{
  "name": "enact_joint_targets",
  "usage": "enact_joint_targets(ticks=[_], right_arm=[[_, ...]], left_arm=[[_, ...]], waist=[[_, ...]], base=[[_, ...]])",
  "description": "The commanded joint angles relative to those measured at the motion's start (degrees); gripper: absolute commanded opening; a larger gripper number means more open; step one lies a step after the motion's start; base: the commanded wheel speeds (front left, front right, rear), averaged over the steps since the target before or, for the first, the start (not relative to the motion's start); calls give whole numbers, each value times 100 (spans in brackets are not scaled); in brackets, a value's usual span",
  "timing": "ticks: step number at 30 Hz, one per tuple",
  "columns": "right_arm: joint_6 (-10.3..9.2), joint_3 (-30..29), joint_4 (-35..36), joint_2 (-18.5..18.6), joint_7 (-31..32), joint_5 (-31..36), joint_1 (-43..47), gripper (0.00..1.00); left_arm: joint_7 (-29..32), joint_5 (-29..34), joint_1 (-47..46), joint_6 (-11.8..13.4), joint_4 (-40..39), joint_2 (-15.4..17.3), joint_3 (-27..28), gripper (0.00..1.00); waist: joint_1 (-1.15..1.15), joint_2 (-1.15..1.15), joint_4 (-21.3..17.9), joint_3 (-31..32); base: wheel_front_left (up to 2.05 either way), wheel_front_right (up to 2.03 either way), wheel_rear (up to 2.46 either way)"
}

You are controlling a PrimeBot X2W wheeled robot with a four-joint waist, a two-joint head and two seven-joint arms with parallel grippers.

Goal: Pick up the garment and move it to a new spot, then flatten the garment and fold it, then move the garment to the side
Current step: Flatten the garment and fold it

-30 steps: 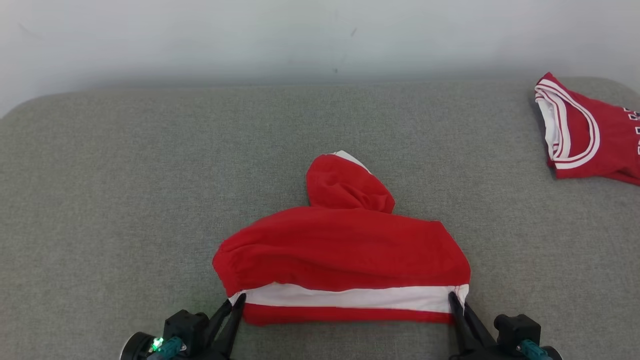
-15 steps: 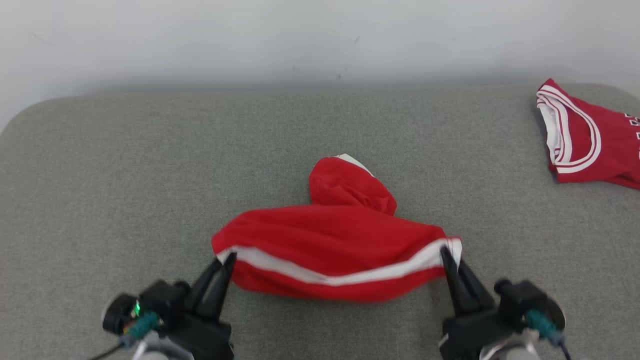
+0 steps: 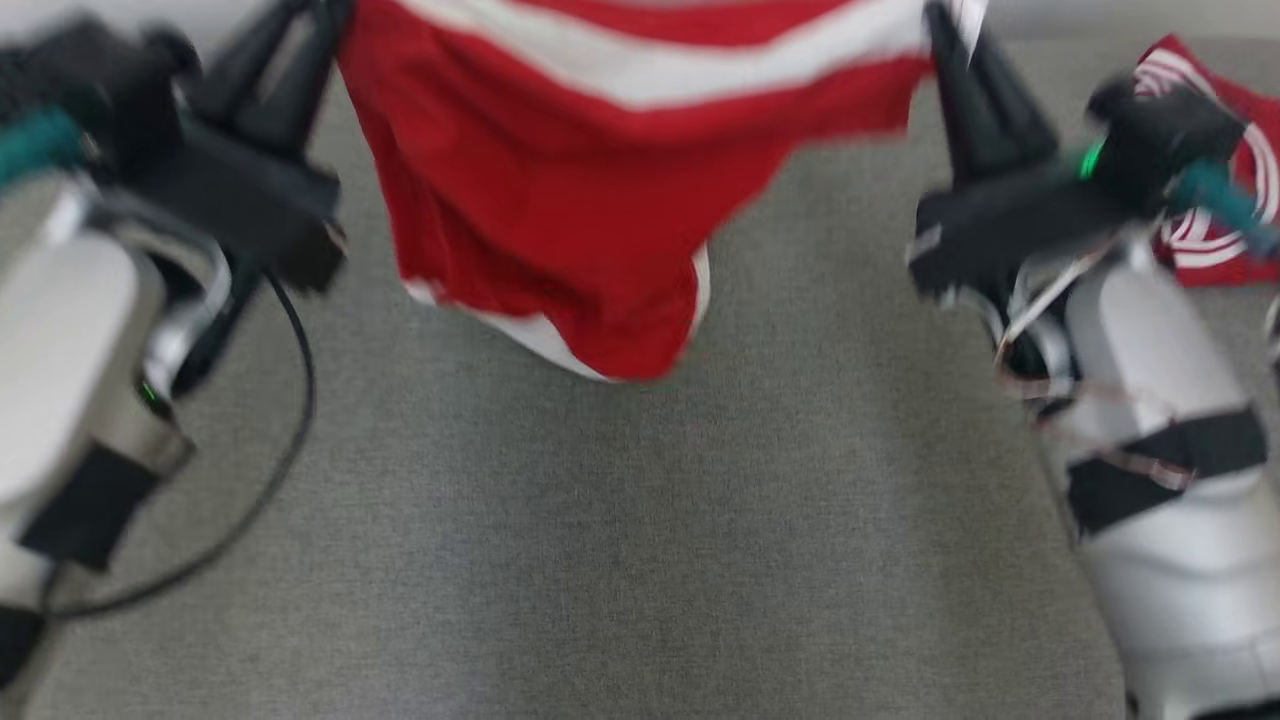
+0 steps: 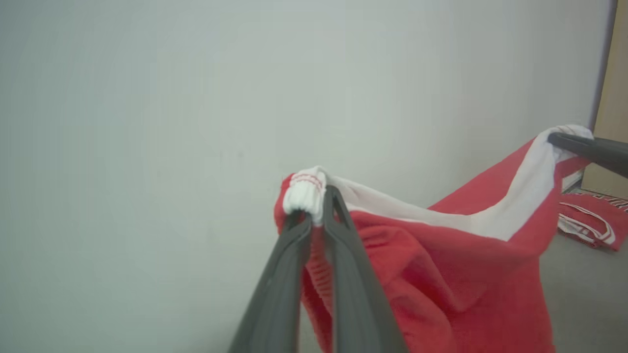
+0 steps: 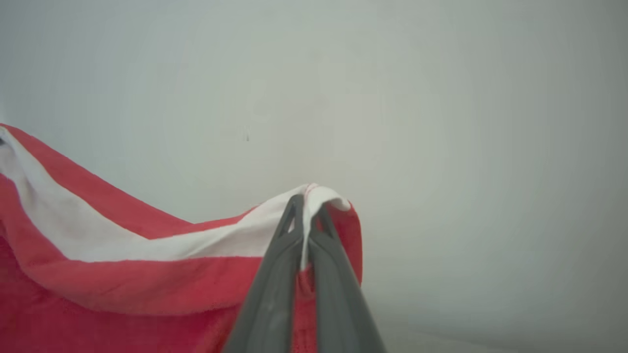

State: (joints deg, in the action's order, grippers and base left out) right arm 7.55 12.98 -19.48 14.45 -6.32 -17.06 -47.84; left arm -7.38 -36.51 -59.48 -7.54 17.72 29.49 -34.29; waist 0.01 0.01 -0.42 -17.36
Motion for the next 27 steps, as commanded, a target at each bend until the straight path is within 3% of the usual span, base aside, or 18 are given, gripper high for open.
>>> enact_joint_targets(ticks=[1,6,15,27], right_arm=[[-16,17,-6,-23,27,-40,-74,0],[-16,79,-513,-112,356,-449,-1753,0],[-16,165,-1506,-166,730,-849,-4154,0],[-16,430,-2634,-267,291,-824,-5677,0]], left_arm=[[8,-44,-59,11,7,29,-11,0],[174,-439,-1679,11,494,194,-322,0],[125,-905,-3942,11,1343,155,-806,0],[-214,-1355,-5529,11,2152,123,-1615,0]], waist=[[-1,-1,-31,-629],[-1,-1,-98,-1321],[-1,-1,-98,-1942],[-1,-1,-237,-2165]], base=[[0,0,0],[0,0,0],[0,0,0],[0,0,0]])
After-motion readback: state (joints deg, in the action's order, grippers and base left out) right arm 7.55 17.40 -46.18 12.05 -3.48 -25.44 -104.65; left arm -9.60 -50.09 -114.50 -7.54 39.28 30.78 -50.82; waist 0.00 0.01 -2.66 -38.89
